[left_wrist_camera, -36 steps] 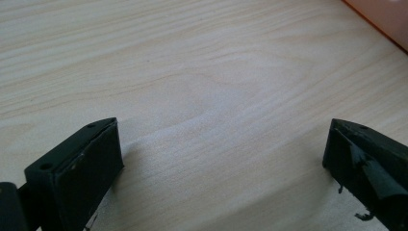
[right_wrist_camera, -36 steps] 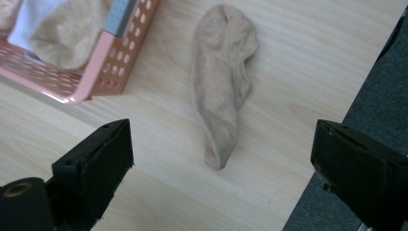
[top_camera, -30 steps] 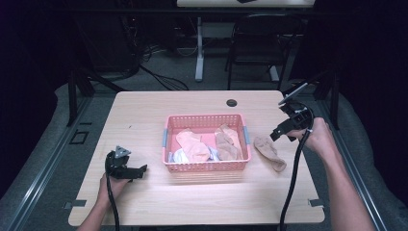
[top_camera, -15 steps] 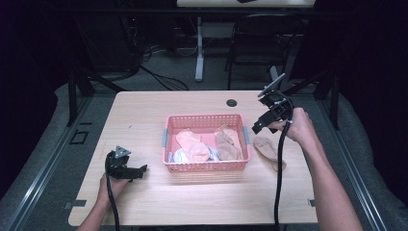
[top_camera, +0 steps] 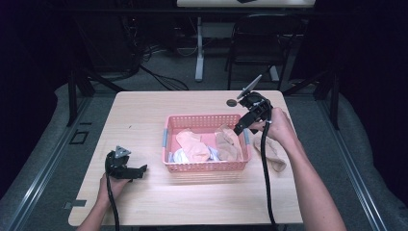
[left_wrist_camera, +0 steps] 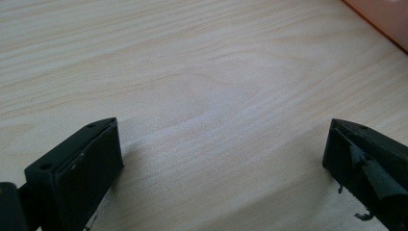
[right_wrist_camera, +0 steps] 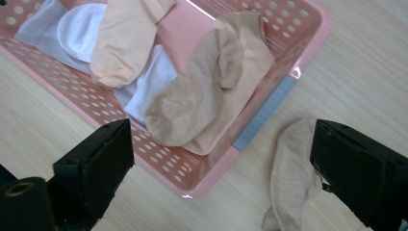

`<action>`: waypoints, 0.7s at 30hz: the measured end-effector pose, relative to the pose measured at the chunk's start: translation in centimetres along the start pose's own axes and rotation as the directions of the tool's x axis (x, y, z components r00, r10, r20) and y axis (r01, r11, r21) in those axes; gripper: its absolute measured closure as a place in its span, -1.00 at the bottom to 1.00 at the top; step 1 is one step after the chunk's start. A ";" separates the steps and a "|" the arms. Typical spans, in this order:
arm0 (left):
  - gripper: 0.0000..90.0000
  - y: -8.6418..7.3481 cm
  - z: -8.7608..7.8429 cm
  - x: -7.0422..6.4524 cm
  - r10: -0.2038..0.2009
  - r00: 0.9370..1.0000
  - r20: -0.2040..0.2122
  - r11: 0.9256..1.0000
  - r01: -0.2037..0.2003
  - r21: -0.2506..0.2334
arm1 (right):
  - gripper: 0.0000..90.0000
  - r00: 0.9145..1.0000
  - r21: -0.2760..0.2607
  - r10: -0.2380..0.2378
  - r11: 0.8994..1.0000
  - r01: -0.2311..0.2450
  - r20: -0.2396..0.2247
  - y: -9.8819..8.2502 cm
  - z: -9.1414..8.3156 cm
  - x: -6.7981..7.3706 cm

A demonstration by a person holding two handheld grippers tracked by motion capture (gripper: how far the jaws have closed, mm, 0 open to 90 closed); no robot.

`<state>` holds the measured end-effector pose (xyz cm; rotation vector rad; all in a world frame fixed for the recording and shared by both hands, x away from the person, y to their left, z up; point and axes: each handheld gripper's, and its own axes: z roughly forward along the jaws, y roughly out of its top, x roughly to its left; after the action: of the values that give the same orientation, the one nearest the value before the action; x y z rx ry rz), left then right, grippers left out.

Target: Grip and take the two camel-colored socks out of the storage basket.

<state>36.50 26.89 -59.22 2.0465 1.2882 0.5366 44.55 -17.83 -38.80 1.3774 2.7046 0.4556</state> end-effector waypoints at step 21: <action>-1.00 0.0 0.0 0.0 0.001 1.000 0.002 1.000 -0.001 0.003 | -0.82 0.997 0.004 -0.026 1.000 0.027 -0.068 0.8 5.1 2.0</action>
<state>36.51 26.91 -59.20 2.0499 1.2871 0.5333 44.94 -14.63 -43.26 1.3494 2.7754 0.5029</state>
